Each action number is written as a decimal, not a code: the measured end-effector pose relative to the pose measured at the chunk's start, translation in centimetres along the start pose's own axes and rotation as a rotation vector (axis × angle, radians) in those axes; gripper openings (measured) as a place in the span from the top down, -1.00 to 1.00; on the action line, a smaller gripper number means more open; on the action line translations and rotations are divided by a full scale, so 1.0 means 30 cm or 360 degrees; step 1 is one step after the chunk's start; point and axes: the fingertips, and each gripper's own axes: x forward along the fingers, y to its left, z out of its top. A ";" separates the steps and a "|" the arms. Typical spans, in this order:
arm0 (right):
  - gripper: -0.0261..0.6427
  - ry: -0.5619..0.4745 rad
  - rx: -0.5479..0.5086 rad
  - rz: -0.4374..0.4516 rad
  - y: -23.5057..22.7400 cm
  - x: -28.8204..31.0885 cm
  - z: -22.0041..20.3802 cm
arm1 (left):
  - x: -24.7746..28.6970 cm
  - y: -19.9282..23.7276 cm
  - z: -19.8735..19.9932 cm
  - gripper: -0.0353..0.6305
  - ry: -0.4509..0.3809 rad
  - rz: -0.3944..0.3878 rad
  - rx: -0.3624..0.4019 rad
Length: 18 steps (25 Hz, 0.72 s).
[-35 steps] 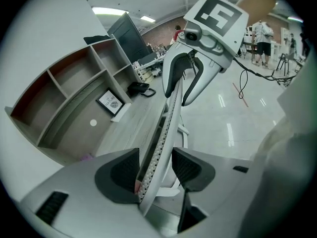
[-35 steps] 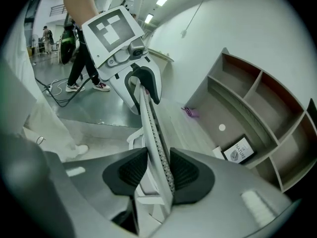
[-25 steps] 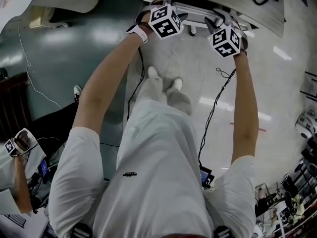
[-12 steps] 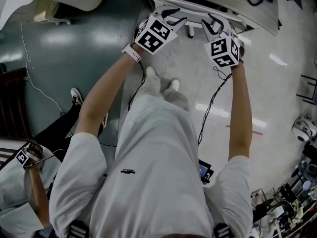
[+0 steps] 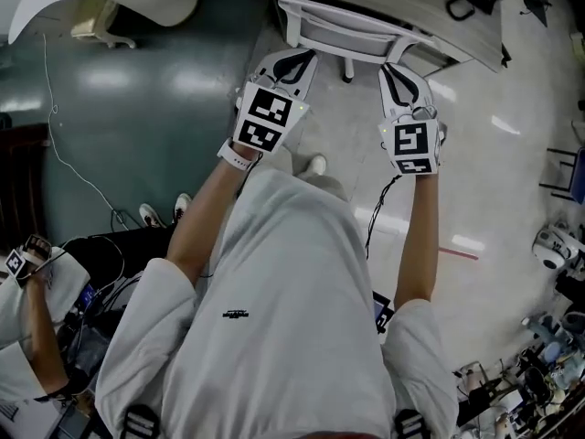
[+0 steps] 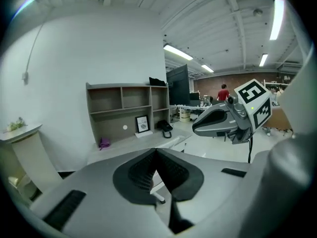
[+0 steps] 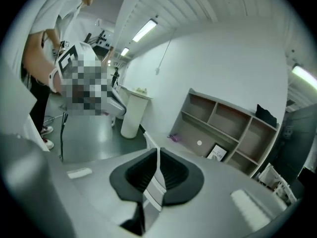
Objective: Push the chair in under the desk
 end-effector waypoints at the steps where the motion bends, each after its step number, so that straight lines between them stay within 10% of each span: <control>1: 0.84 -0.0027 0.0036 -0.0029 -0.001 -0.028 0.023 | -0.032 -0.010 0.014 0.87 -0.0034 0.0013 -0.0024; 18: 0.89 -0.0267 0.0643 -0.0360 0.038 -0.404 0.104 | -0.360 -0.156 0.114 0.88 -0.0293 0.0073 -0.0203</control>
